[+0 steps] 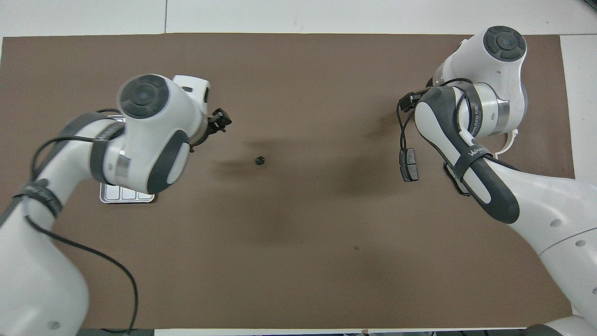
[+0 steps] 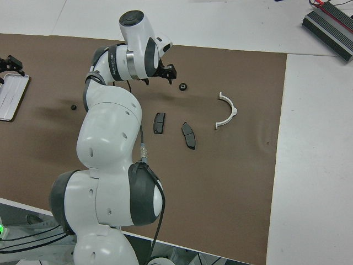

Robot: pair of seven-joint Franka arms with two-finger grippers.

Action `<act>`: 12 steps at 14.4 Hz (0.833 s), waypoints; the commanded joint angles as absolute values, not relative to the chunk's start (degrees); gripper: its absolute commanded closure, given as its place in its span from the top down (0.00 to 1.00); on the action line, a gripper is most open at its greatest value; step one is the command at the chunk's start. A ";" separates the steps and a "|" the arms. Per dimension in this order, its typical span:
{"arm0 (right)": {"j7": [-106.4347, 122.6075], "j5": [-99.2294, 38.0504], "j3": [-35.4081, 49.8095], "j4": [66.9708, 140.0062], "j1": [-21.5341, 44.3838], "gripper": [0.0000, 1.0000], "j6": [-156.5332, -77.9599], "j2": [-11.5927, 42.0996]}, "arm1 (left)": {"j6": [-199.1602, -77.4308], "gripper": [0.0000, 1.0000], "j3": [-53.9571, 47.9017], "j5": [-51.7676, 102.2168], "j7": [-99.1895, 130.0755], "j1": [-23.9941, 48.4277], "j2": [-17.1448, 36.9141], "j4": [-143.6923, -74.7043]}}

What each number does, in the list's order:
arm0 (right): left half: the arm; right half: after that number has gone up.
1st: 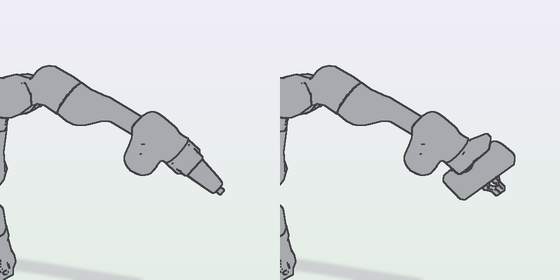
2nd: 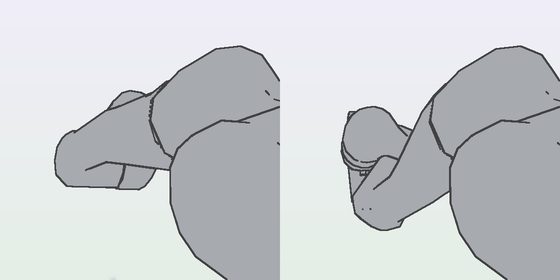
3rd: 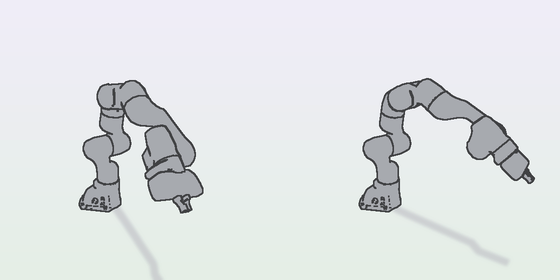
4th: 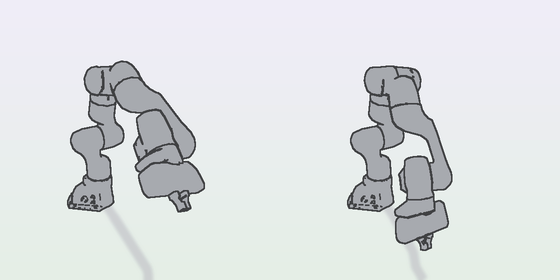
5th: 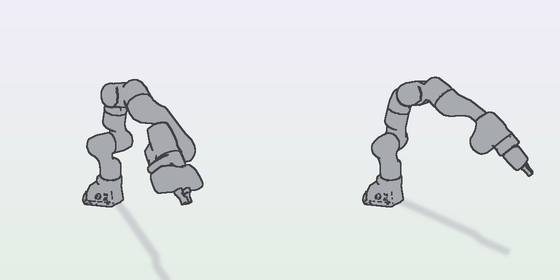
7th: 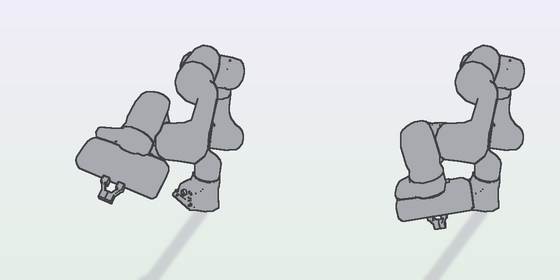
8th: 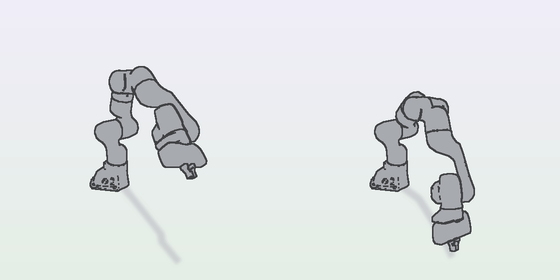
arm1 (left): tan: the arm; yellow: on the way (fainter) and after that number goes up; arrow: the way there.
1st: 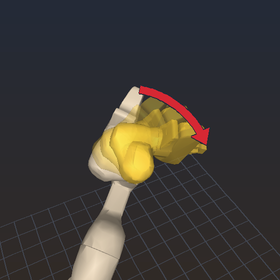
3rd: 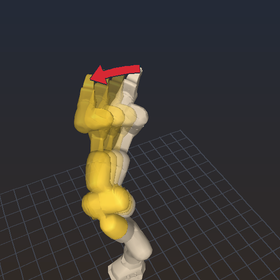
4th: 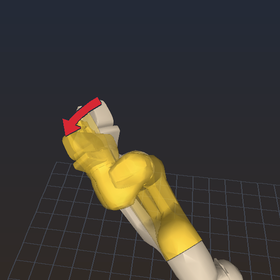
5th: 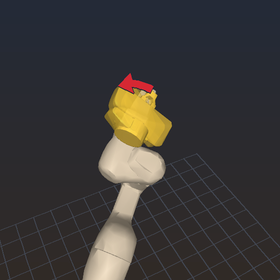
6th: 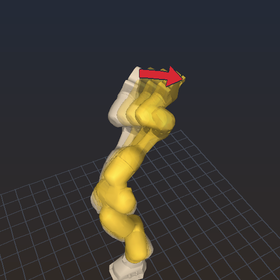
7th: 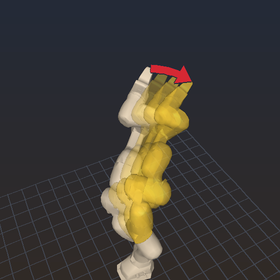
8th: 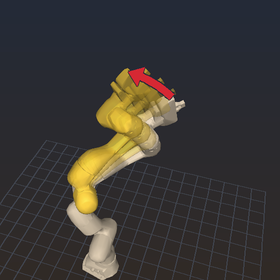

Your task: Place bearing gear from tray to pile

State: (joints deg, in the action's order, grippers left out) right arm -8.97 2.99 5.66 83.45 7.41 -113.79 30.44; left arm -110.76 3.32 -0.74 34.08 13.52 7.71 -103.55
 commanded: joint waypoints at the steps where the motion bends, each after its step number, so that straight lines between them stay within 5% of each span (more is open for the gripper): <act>1: -23.49 2.29 5.80 82.01 13.42 1.00 -109.44 28.57 | -104.52 1.00 2.64 -0.97 26.74 10.82 1.34 -105.56; 7: -49.56 2.28 5.98 80.51 28.28 1.00 -108.64 28.91 | -100.63 1.00 1.41 0.00 15.58 3.43 -3.16 -106.00; 12: -56.77 3.08 5.63 72.61 34.97 1.00 -109.24 37.60 | -97.13 1.00 1.32 -0.18 14.06 3.17 -2.90 -102.05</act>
State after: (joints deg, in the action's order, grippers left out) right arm -55.07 2.62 6.06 78.00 34.06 -109.47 32.80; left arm -99.36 1.95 -0.49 15.34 4.10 -2.48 -103.92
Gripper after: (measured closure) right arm 0.000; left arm 0.000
